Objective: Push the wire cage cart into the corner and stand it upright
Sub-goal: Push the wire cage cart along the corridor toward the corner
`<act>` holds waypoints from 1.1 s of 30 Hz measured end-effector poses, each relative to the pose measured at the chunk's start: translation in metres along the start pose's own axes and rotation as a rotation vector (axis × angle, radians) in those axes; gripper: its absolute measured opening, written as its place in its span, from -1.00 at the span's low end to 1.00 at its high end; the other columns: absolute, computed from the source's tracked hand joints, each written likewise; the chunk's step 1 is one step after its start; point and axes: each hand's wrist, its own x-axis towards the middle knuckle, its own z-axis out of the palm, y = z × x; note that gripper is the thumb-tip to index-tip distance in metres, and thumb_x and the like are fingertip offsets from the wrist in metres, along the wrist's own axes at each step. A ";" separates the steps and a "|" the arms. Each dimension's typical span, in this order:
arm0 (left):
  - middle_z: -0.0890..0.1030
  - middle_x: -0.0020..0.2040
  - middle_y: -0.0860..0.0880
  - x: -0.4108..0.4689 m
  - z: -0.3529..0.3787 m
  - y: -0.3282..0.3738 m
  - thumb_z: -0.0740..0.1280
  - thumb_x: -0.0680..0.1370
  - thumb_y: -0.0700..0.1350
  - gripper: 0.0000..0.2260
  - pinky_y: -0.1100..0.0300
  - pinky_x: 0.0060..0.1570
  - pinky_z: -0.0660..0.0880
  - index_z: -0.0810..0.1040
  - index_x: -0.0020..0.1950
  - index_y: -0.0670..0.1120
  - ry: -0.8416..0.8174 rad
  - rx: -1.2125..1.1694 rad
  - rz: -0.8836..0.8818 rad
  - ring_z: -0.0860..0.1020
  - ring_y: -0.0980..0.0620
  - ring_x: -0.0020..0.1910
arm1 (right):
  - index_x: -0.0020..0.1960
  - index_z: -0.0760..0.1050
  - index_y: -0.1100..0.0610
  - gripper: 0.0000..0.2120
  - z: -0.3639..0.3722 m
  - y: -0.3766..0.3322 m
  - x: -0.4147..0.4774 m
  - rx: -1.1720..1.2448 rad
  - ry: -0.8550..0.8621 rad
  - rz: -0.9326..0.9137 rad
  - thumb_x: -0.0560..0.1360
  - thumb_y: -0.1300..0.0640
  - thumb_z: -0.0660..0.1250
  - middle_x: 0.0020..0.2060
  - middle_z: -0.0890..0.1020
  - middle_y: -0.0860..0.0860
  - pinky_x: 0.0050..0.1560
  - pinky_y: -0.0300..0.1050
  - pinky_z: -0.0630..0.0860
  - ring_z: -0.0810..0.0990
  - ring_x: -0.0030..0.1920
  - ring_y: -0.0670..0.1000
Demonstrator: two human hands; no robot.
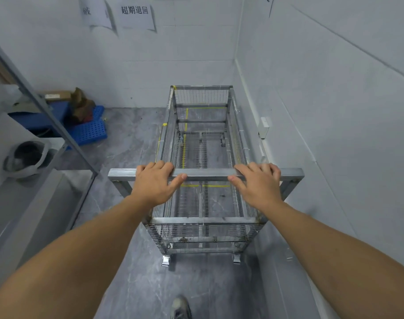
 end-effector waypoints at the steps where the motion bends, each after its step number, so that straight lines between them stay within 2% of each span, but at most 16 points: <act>1: 0.48 -0.14 0.08 0.010 0.001 -0.003 -0.06 0.53 0.40 -0.56 0.04 0.02 0.20 0.35 -0.12 0.08 -0.001 0.004 0.003 0.40 0.01 -0.09 | 0.19 0.45 -0.20 -0.52 0.002 0.001 0.010 -0.002 0.003 0.002 0.53 -0.40 -0.08 0.02 0.53 -0.16 0.32 0.10 0.10 0.41 0.12 0.03; 11: 0.48 -0.14 0.08 0.124 0.011 -0.046 -0.07 0.53 0.40 -0.54 0.05 0.02 0.17 0.37 -0.11 0.07 -0.003 -0.005 0.028 0.41 0.01 -0.09 | 0.31 0.42 -0.19 -0.45 0.014 -0.002 0.123 -0.029 -0.024 0.028 0.54 -0.39 -0.11 0.12 0.55 -0.14 0.39 0.14 0.07 0.40 0.20 0.05; 17: 0.49 -0.10 0.06 0.189 0.018 -0.066 -0.09 0.52 0.40 -0.49 0.01 0.07 0.21 0.41 -0.06 0.04 -0.028 -0.007 0.030 0.40 0.00 -0.06 | 0.30 0.41 -0.21 -0.46 0.025 0.000 0.188 -0.033 -0.039 0.050 0.53 -0.40 -0.12 0.13 0.56 -0.13 0.41 0.17 0.07 0.40 0.22 0.06; 22: 0.48 -0.10 0.06 0.237 0.023 -0.079 -0.09 0.53 0.39 -0.51 -0.02 0.08 0.23 0.40 -0.07 0.04 -0.039 -0.006 0.026 0.40 -0.01 -0.05 | 0.33 0.39 -0.20 -0.48 0.033 0.006 0.239 -0.012 -0.064 0.052 0.55 -0.39 -0.09 0.15 0.54 -0.11 0.44 0.20 -0.02 0.39 0.27 0.09; 27: 0.48 -0.11 0.06 0.287 0.029 -0.088 -0.08 0.52 0.38 -0.54 0.00 0.07 0.20 0.37 -0.09 0.06 -0.029 -0.007 0.026 0.40 -0.01 -0.05 | 0.27 0.43 -0.16 -0.49 0.041 0.013 0.289 -0.025 -0.034 0.038 0.55 -0.38 -0.08 0.11 0.55 -0.08 0.42 0.19 0.03 0.42 0.22 0.10; 33: 0.49 -0.10 0.05 0.344 0.037 -0.094 -0.13 0.49 0.41 -0.51 -0.01 0.07 0.21 0.37 -0.09 0.07 -0.020 -0.020 0.013 0.41 -0.01 -0.06 | 0.14 0.45 -0.13 -0.51 0.055 0.028 0.345 -0.058 0.039 0.011 0.55 -0.38 -0.10 -0.01 0.57 -0.07 0.26 0.13 0.18 0.46 0.06 0.09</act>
